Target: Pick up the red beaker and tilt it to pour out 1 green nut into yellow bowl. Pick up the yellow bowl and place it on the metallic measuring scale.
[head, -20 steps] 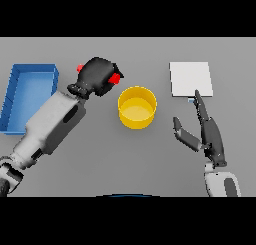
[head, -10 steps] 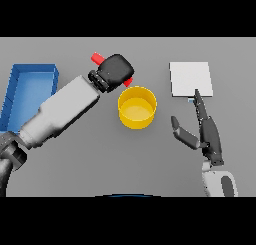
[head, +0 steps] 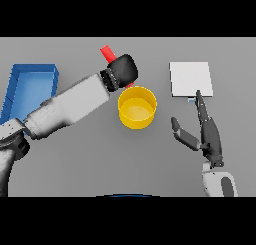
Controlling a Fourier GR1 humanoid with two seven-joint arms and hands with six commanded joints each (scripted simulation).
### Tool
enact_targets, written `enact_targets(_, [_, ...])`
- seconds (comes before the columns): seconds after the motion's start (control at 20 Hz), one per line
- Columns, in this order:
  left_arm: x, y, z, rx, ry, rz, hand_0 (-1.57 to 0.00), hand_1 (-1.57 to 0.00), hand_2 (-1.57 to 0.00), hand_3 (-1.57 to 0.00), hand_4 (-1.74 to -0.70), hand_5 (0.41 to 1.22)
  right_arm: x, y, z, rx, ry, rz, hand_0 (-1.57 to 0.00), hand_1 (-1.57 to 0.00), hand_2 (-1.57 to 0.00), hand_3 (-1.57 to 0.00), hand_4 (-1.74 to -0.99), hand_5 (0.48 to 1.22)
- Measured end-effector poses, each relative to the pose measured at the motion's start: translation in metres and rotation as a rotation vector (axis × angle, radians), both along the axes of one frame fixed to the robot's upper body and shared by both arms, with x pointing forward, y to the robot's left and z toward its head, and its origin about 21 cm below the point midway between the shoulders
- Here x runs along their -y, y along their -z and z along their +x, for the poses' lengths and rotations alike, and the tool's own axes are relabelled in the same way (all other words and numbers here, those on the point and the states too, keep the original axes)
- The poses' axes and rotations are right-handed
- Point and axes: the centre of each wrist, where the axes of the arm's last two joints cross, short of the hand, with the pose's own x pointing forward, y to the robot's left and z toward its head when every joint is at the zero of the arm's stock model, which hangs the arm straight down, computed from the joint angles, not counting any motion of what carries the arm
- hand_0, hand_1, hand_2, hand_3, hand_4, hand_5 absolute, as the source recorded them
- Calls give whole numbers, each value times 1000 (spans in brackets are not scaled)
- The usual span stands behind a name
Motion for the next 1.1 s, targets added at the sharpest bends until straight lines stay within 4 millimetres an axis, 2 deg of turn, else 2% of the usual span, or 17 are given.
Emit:
enact_targets(0.25, [19,3,-3,114,114,171,-1571,-1571,-1571,-1571,-1734,1221,-4,-2,4,-7,-7,2,1,1,1,1,-1162,627])
enact_targets(0.3, [20,3,-3,132,125,201,-1571,-1571,-1571,-1571,-1734,1221,0,-2,4,-5,0,-13,1,1,1,1,-1153,627])
enact_targets(0.5, [32,2,-5,186,188,277,-1571,-1571,-1571,-1571,-1727,1221,4,-2,2,-3,2,-37,1,1,1,1,-1160,635])
enact_targets(0.6, [39,3,-9,200,213,311,-1571,-1571,-1571,-1571,-1722,1221,-1,-2,0,2,6,-42,1,1,1,1,-1154,634])
enact_targets(0.75, [45,-6,-6,236,234,354,-1571,-1571,-1571,-1571,-1721,1221,-2,0,-2,16,1,-20,1,1,1,1,-1152,635])
enact_targets(0.9, [48,-40,5,276,236,378,-1571,-1571,-1571,-1571,-1721,1221,3,-1,1,13,5,-4,1,1,1,1,-1147,642])
enact_targets(0.95, [47,-57,11,317,226,376,-1571,-1571,-1571,-1571,-1722,1221,0,3,0,10,-5,1,1,1,1,1,-1150,649])
enact_targets(1.0, [45,-75,17,370,215,391,-1571,-1571,-1571,-1571,-1725,1221,-1,-3,2,29,-14,-1,1,1,1,1,-1154,654])
enact_targets(1.1, [37,-105,28,399,167,325,-1571,-1571,-1571,-1179,-1731,1221,0,-3,3,30,-19,-20,1,1,1,1,-1160,660])
